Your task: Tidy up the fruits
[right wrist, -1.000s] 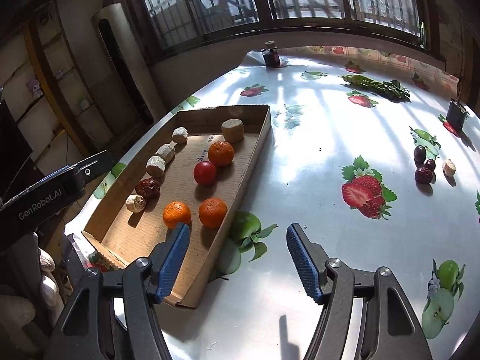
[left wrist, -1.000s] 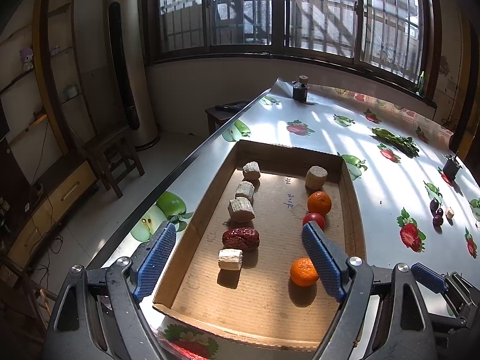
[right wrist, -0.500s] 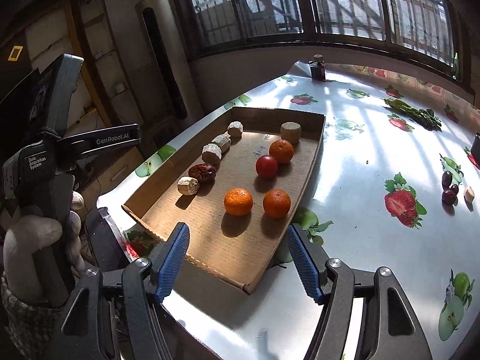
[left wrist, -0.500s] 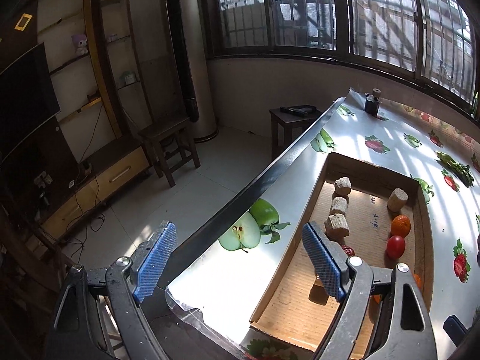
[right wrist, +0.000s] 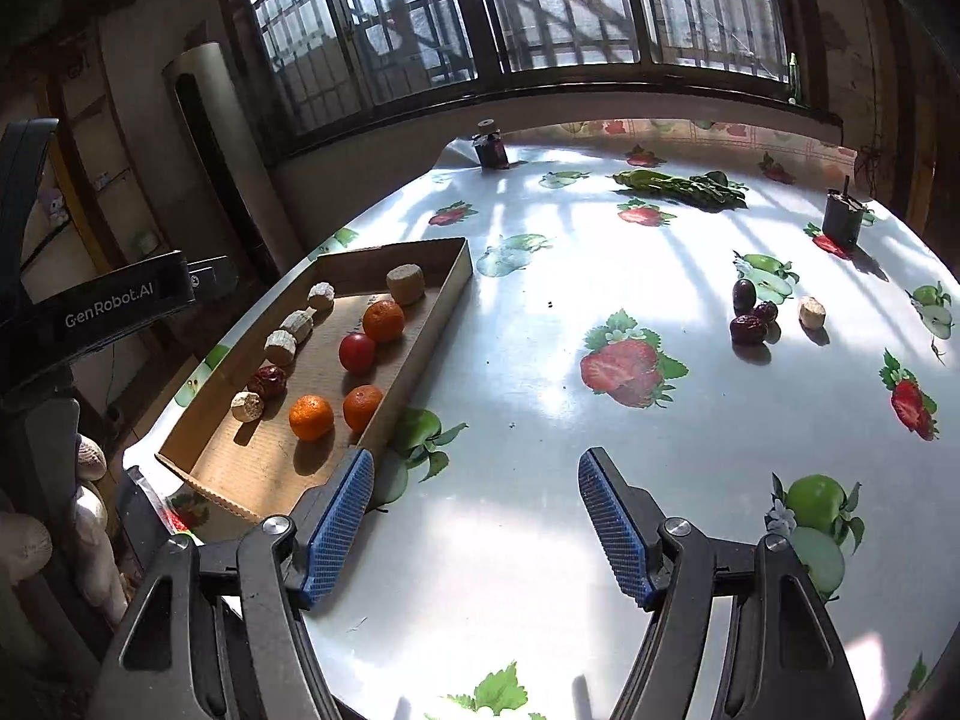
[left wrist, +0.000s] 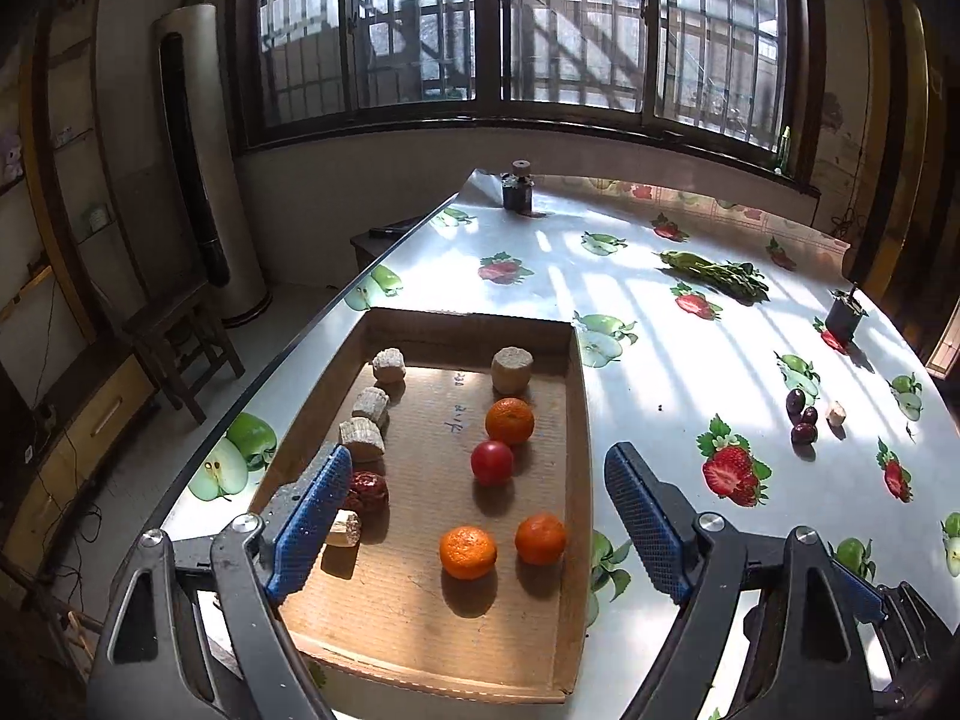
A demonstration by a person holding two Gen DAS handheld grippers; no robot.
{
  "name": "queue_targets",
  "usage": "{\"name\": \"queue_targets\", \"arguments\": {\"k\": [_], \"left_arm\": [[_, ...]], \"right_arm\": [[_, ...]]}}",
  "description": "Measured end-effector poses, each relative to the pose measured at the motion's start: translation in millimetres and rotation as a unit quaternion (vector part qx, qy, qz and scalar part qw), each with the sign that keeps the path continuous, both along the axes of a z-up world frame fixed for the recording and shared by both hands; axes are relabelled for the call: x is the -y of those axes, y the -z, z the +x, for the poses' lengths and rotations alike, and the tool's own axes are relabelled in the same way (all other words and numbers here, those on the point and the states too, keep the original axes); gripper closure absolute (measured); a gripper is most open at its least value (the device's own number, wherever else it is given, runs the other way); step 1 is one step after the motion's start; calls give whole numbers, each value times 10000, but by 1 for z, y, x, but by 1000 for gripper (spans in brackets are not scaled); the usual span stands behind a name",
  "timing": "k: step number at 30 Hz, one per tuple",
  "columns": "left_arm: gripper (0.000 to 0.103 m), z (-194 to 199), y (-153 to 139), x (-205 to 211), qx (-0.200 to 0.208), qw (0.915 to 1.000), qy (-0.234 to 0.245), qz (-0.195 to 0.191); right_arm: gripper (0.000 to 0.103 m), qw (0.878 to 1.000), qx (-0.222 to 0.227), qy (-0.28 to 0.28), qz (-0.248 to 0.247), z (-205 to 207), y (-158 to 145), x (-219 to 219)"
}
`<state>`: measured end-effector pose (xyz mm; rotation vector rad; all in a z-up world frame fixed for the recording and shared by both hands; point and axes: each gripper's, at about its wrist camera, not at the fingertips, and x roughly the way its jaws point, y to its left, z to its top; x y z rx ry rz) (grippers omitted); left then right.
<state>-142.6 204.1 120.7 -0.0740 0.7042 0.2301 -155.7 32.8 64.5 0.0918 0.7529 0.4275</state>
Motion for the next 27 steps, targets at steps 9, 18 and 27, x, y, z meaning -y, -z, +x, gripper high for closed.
{"name": "queue_targets", "arguments": {"k": [9, 18, 27], "left_arm": [[17, 20, 17, 46, -357, 9980, 529, -26], [17, 20, 17, -33, -180, 9929, -889, -764], [17, 40, 27, 18, -371, 9974, -63, -621]], "right_arm": [[26, 9971, -344, 615, 289, 16, 15, 49], [26, 9971, -122, -556, 496, 4, 17, 18], [26, 9975, -337, 233, 581, 28, 23, 59]]}}
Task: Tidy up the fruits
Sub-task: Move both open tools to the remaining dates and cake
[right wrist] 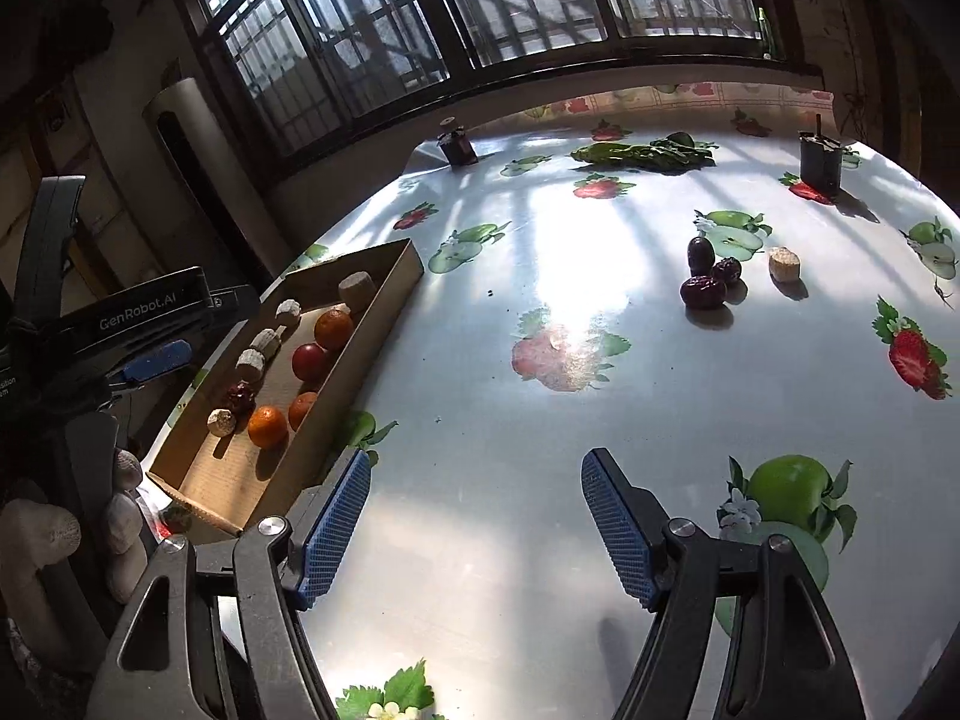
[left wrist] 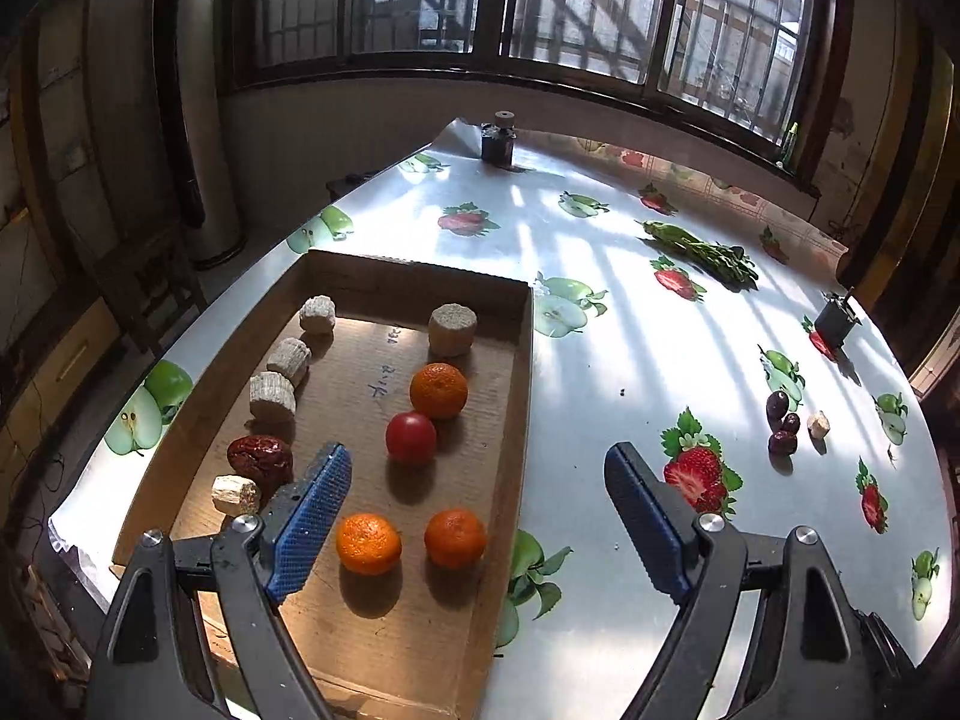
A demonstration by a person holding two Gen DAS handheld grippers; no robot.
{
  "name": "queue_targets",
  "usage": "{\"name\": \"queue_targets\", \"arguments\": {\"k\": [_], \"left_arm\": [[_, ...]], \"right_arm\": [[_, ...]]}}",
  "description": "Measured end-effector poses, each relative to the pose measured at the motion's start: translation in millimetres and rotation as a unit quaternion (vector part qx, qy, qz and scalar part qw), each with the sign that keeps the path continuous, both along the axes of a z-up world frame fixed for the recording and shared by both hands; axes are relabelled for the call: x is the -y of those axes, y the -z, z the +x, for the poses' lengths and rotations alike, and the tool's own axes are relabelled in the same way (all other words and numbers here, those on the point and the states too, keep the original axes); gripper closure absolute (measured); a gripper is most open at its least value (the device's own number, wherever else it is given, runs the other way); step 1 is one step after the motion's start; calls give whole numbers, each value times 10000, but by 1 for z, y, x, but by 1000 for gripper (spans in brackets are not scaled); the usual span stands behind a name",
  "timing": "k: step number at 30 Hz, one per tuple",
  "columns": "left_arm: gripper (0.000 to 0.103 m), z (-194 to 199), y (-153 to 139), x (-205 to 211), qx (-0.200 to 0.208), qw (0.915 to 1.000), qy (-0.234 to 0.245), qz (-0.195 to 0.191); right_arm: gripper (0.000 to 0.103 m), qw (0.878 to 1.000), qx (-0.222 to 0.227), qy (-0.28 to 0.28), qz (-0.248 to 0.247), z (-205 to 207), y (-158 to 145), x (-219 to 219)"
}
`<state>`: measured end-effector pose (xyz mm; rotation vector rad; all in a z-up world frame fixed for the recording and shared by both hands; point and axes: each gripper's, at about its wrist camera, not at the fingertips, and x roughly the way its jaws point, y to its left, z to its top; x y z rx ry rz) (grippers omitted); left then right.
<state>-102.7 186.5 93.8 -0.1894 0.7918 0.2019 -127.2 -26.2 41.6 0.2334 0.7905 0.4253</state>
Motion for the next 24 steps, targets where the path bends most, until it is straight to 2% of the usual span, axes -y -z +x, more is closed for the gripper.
{"name": "queue_targets", "arguments": {"k": [6, 9, 12, 16, 19, 21, 24], "left_arm": [[17, 7, 4, 42, -24, 9981, 610, 56], [17, 10, 8, 51, -85, 9971, 759, 58], [17, 12, 11, 47, -125, 9974, 703, 24], [17, 17, 10, 24, -221, 9991, 366, -2], [17, 18, 1, 7, -139, 9997, 162, -72], [17, 18, -7, 6, -71, 9998, 186, -66], [17, 19, -20, 19, 55, 9986, 519, -103]], "right_arm": [[26, 9963, -193, 819, 162, 16, -2, 55], [24, 9939, -300, 995, 370, 19, -1, 69], [23, 9944, -345, 938, 353, 20, 0, 65], [23, 9963, -448, 699, 212, 24, 5, 48], [23, 9968, -532, 592, 56, 32, 0, 41], [23, 9974, -499, 512, 10, 36, -10, 43], [23, 9981, -406, 465, -61, 45, -29, 57]]}}
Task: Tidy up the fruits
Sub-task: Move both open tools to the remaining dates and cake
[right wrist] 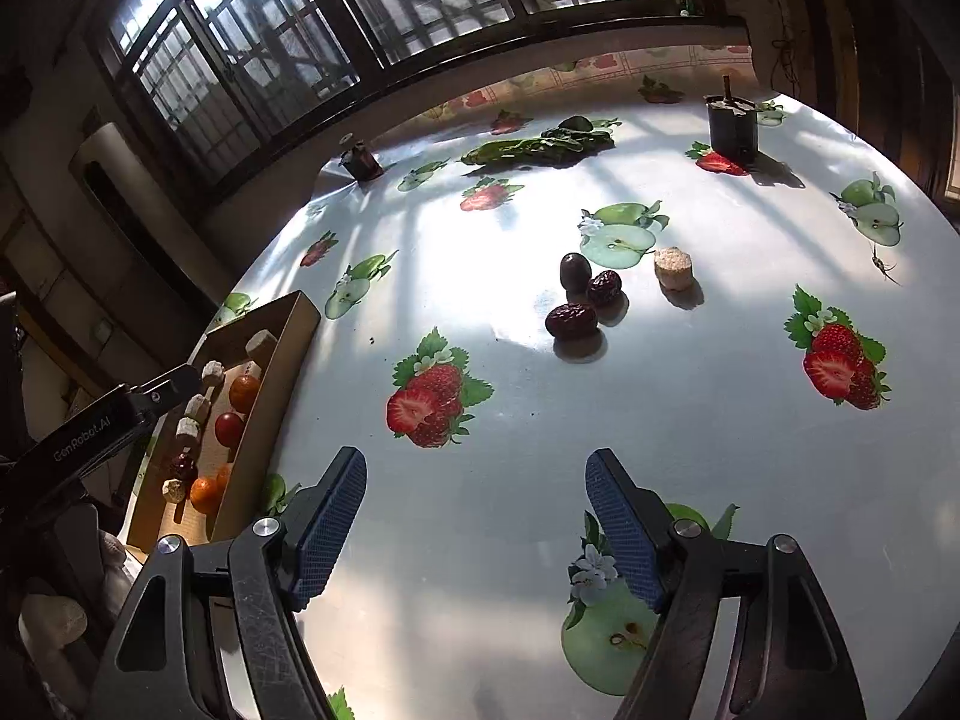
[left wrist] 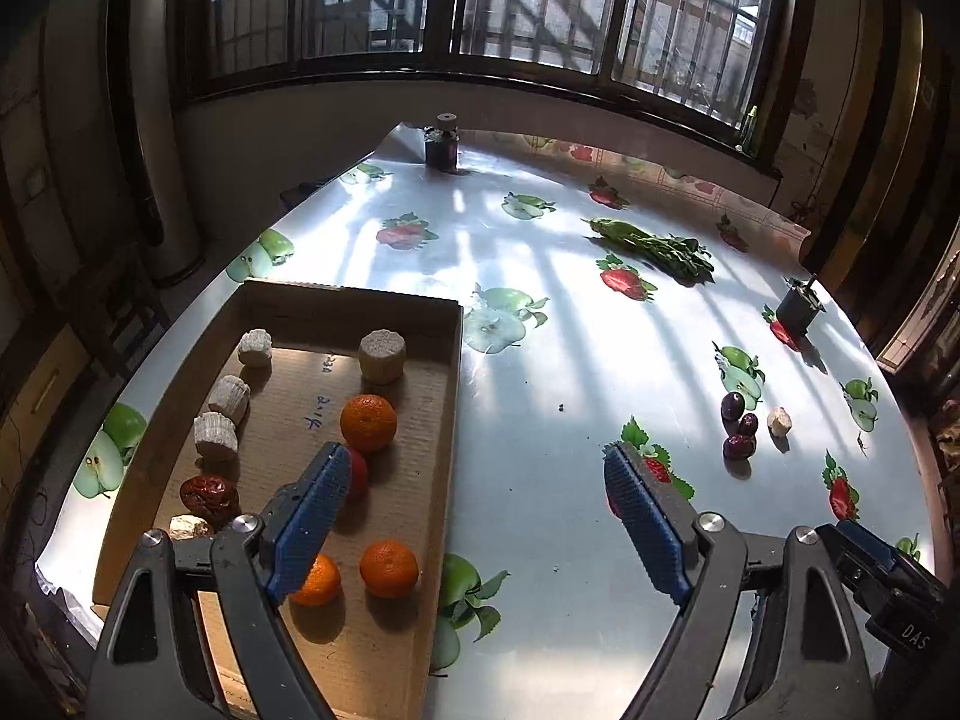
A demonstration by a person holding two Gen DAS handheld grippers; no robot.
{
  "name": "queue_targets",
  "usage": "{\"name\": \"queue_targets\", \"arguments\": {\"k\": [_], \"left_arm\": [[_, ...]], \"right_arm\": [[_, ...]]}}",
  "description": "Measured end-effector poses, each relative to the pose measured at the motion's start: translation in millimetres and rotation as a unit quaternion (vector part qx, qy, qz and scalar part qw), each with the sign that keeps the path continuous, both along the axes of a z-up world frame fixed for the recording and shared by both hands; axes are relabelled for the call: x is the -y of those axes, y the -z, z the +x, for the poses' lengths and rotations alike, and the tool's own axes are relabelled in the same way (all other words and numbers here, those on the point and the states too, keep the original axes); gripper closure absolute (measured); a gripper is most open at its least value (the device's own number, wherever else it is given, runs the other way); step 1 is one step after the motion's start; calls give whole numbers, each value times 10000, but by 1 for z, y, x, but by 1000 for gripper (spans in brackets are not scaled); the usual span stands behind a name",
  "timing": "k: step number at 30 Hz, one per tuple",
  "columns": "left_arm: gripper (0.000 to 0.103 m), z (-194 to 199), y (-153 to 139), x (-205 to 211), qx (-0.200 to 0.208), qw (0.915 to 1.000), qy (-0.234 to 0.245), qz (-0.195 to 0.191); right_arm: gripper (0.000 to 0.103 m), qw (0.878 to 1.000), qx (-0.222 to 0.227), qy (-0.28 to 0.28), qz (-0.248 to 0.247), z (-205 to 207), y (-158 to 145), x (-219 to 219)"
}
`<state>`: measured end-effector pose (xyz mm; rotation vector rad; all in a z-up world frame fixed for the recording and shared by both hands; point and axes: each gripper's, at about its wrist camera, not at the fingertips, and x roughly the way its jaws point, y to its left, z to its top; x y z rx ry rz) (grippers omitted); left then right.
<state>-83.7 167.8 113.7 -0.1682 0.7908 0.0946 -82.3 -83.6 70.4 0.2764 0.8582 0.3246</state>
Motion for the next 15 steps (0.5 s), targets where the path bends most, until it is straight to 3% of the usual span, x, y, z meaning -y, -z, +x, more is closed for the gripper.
{"name": "queue_targets", "arguments": {"k": [4, 7, 10, 15], "left_arm": [[17, 1, -4, 24, 189, 9989, 383, 209], [17, 14, 8, 41, 5, 9980, 622, 111], [17, 31, 24, 61, -242, 9957, 887, 52], [17, 59, 42, 89, -443, 9921, 1171, -60]], "right_arm": [[23, 9990, 236, 321, -224, 16, -18, 41], [23, 9962, 157, 688, -501, 37, -14, 71], [24, 9957, -108, 831, -383, 59, -1, 92], [41, 9955, -386, 838, -201, 87, 22, 103]]}}
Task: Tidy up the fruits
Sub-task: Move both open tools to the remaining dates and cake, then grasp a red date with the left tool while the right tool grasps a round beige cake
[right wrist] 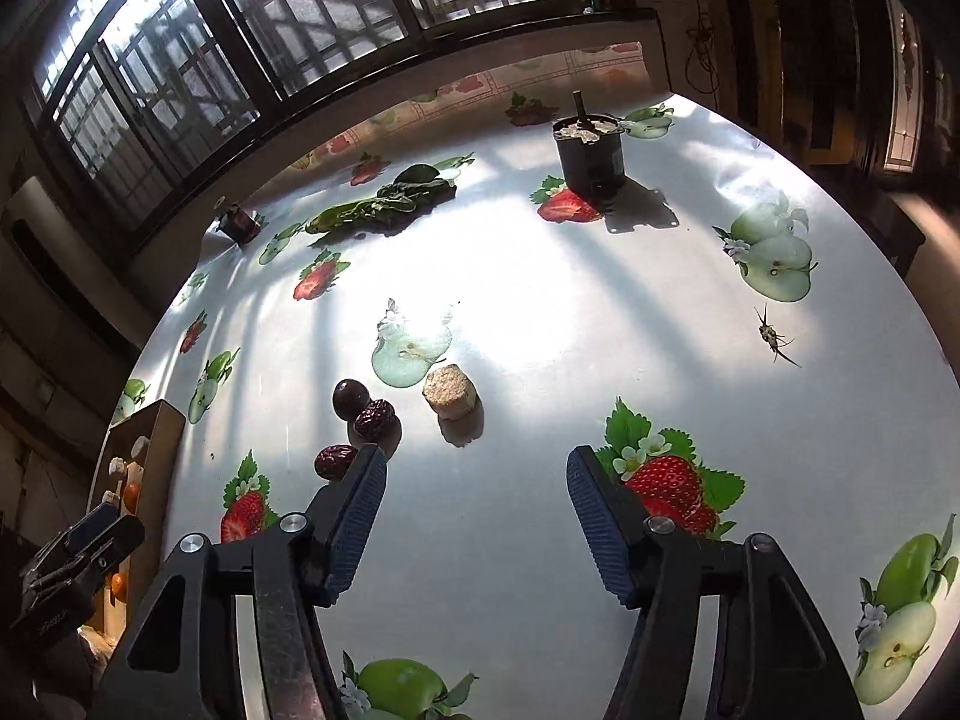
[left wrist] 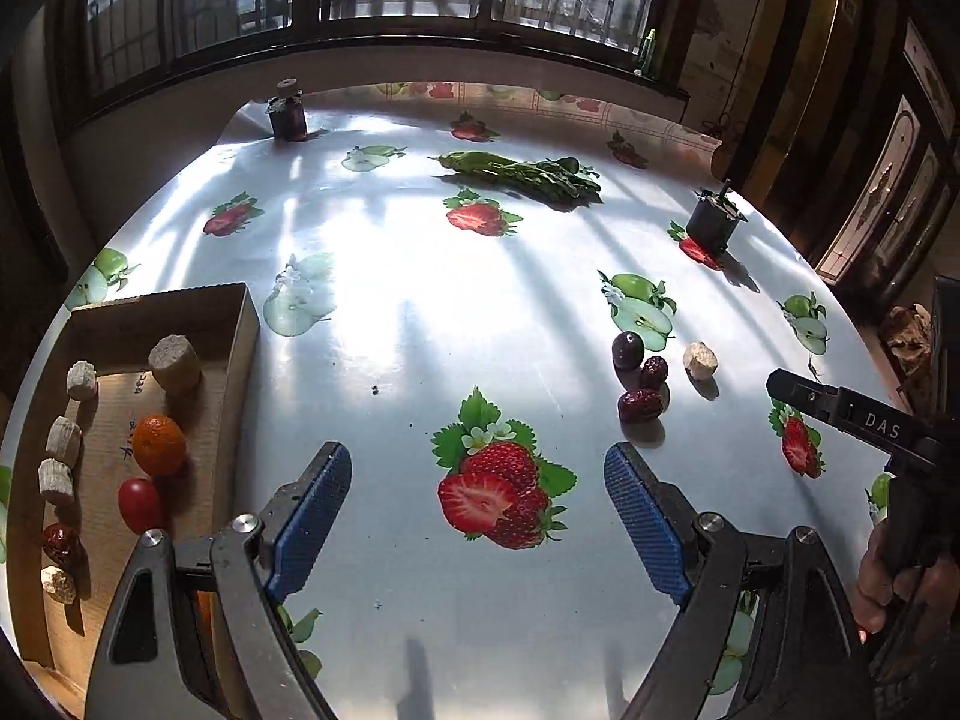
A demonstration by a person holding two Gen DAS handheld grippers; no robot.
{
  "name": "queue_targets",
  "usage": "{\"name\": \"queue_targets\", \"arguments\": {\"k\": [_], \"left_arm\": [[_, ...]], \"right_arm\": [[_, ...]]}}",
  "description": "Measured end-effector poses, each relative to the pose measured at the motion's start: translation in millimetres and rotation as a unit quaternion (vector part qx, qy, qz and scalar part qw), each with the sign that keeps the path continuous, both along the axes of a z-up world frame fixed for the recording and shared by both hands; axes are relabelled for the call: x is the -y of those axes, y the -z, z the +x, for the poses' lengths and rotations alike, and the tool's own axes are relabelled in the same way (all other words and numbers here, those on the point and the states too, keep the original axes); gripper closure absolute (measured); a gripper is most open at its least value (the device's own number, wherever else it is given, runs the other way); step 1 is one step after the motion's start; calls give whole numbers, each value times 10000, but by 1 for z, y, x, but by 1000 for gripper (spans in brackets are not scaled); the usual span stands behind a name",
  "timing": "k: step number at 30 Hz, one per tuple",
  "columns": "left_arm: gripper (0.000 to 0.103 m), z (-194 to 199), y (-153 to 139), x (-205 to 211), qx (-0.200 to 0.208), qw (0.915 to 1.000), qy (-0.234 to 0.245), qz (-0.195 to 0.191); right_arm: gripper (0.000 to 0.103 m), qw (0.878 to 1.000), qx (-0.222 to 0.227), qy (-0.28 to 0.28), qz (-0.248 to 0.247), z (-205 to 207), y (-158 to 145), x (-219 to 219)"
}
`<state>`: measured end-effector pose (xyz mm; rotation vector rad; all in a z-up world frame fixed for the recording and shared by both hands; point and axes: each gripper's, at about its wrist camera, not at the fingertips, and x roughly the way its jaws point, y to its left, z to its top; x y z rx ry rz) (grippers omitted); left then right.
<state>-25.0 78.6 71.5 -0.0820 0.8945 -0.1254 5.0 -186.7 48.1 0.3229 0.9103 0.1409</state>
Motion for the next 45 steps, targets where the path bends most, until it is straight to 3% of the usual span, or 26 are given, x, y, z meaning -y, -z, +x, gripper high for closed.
{"name": "queue_targets", "arguments": {"k": [2, 4, 7, 15, 20, 23, 27, 31, 45], "left_arm": [[18, 11, 7, 13, 2, 9999, 141, 16], [28, 20, 14, 29, 8, 9993, 381, 19], [36, 33, 26, 52, -16, 9970, 775, -23], [39, 55, 52, 89, -113, 9916, 1287, 71], [40, 58, 60, 96, -102, 9887, 1496, -35], [47, 57, 60, 100, -44, 9868, 1620, -31], [73, 57, 60, 101, -8, 9856, 1688, -40], [73, 58, 60, 98, 21, 9868, 1620, -52], [73, 56, 46, 82, 204, 9919, 1245, -115]], "right_arm": [[43, 9999, -119, 11, 101, 14, 10, -1], [44, 9997, -190, -22, 174, 29, 18, -6], [44, 9997, -195, -122, 122, 47, 23, -15], [44, 9990, -105, -425, -128, 63, 35, -33], [58, 9987, -32, -452, -228, 65, 36, -35], [63, 9979, 18, -472, -436, 64, 36, -40], [64, 9966, 80, -492, -655, 62, 37, -45], [73, 9958, 108, -451, -788, 60, 37, -45], [73, 9968, 239, -247, -726, 50, 27, -45]]}}
